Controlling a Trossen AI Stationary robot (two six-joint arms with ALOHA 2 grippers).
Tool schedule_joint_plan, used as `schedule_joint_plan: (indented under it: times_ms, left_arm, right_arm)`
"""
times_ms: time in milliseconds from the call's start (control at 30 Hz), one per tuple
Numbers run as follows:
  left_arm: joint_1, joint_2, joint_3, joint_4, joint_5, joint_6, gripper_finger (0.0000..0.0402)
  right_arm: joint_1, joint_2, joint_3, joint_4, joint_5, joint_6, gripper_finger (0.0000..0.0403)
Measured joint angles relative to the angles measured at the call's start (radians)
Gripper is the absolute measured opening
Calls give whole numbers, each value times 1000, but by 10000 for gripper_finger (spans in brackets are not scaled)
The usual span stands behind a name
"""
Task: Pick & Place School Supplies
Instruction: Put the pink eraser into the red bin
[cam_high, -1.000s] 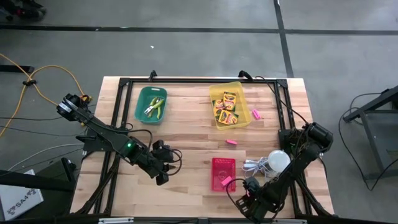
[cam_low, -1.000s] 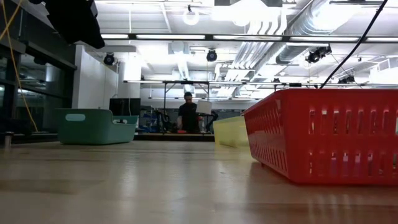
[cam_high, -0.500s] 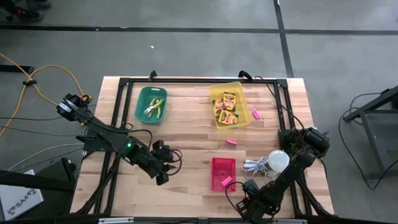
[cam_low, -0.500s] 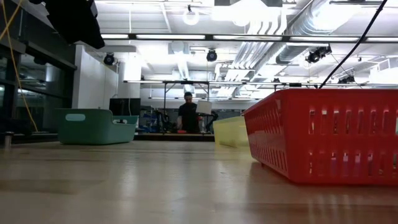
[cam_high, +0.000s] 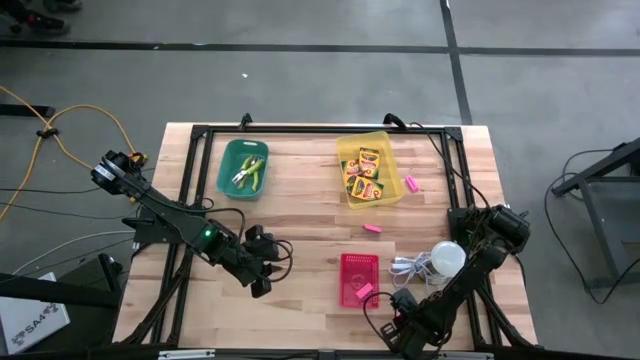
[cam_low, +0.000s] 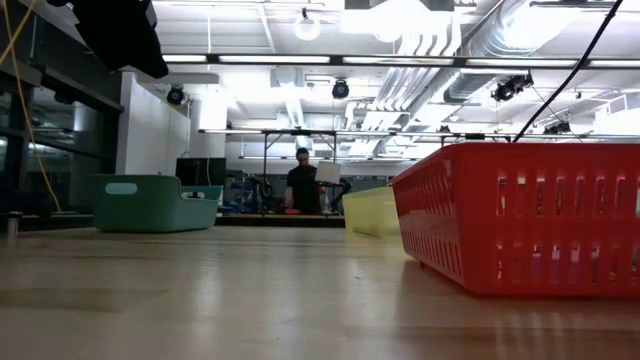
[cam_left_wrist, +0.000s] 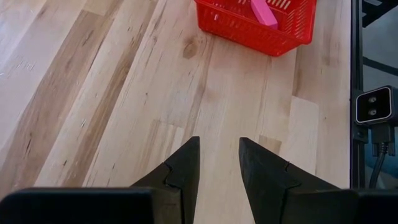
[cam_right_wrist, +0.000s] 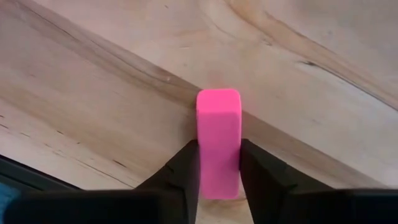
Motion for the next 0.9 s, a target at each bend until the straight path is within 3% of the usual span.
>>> schedule_joint_plan:
  times_ms: [167, 633, 900]
  left_arm:
    - [0, 0, 0, 0, 0, 0, 108]
    - [0, 0, 0, 0, 0, 0, 108]
    - [0, 0, 0, 0, 0, 0, 108]
  right_arm:
    - [0, 0, 0, 5, 0, 0, 72]
    - [-1, 1, 45, -11, 2, -85, 70]
    - [-5, 0, 177, -225, 8, -139, 70]
